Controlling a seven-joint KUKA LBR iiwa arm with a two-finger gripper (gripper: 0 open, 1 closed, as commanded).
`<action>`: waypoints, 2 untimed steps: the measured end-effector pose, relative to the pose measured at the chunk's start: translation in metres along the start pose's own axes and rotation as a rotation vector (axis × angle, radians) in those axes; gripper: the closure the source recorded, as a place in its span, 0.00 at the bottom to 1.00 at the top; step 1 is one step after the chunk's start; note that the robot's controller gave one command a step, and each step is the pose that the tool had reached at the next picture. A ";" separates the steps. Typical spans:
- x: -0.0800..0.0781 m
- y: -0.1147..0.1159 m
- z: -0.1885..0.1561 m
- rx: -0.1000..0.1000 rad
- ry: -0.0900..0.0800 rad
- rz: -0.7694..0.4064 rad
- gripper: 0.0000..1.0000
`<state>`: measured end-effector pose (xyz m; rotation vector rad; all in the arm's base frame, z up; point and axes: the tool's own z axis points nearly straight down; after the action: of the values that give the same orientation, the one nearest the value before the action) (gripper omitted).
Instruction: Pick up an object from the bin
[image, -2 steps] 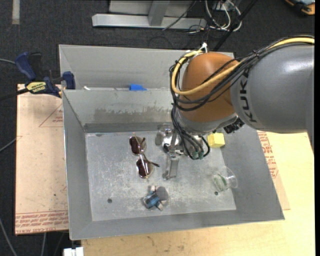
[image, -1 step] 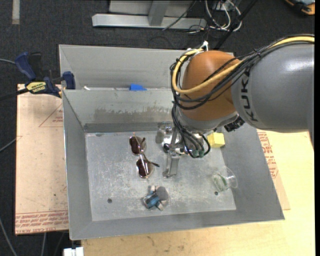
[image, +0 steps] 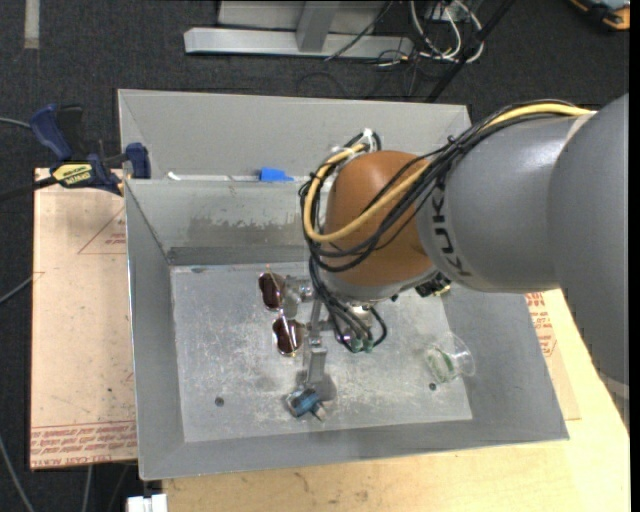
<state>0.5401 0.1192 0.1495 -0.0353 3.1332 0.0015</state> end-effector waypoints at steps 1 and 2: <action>0.033 -0.021 0.025 0.000 0.008 0.034 1.00; 0.033 -0.021 0.025 0.000 0.008 0.033 1.00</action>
Offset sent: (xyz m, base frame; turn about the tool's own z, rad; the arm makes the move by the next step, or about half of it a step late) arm 0.0000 0.0000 0.0000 0.0000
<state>0.5076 0.0971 0.1240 0.0168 3.1418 0.0017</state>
